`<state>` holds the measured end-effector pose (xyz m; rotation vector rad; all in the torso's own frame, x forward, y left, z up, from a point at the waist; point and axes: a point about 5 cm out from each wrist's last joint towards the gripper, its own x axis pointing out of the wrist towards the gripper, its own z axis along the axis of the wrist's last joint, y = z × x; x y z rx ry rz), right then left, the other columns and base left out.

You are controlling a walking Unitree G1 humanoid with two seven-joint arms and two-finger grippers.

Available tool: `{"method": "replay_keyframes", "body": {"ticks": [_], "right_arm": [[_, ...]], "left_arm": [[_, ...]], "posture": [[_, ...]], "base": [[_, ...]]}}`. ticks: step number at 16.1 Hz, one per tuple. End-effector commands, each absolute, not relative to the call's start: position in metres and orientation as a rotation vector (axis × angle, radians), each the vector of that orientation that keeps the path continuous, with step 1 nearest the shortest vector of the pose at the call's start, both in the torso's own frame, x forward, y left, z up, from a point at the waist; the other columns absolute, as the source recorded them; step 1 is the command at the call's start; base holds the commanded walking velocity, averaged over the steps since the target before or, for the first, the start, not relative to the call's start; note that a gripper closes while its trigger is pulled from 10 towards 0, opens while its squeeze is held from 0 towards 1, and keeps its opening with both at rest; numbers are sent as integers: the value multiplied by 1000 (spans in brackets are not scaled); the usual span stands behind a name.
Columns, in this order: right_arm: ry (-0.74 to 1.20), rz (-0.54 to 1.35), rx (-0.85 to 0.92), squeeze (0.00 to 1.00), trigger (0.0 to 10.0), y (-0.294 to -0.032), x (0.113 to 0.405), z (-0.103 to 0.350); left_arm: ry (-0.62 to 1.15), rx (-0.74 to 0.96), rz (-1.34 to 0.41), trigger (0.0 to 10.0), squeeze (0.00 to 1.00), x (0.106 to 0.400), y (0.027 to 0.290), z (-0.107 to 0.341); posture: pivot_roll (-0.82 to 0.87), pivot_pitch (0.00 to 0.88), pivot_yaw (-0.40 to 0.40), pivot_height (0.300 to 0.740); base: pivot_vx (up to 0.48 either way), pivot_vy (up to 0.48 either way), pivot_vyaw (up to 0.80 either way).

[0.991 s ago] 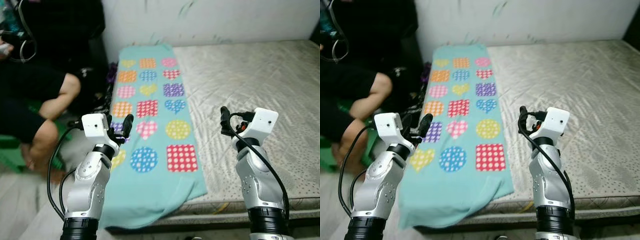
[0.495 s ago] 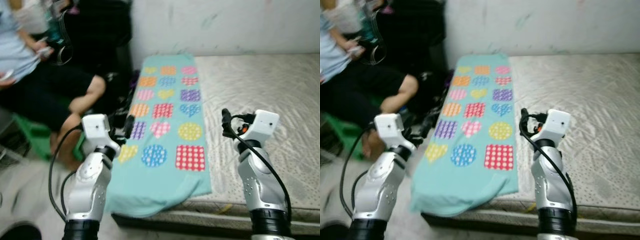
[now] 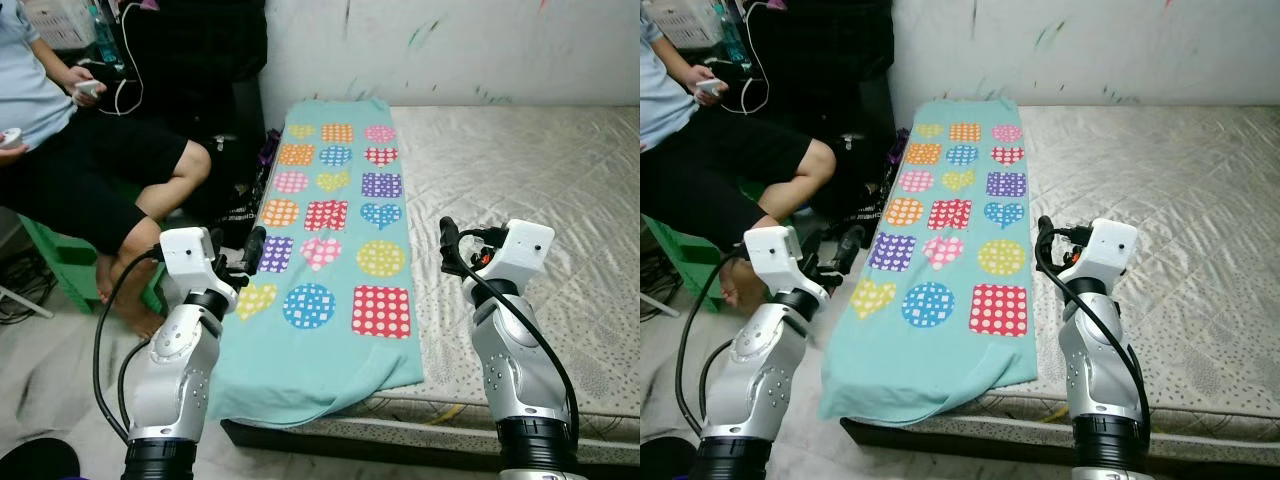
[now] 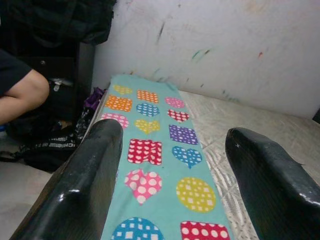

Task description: Clean up the room

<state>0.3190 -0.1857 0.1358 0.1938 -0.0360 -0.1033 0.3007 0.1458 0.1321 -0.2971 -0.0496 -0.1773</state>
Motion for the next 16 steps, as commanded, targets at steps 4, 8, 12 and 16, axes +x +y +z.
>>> {"method": "replay_keyframes", "body": {"ticks": [4,8,12,16], "right_arm": [[-24,-97,168,0,10000,-190,314,133],[-21,-90,164,0,10000,-190,313,133],[-22,-85,164,0,10000,-189,314,133],[-21,-82,160,0,10000,-189,314,133]], "left_arm": [[-53,-290,-166,10000,0,299,152,133],[-57,-299,-192,10000,0,298,149,134],[-63,-308,-201,10000,0,298,149,134],[-59,-312,-191,10000,0,299,148,134]], "posture": [[-122,0,66,740],[-125,0,66,740],[-124,0,65,740],[-125,0,65,740]], "base": [[0,0,-800],[0,0,-400],[0,0,0],[0,0,0]]}}
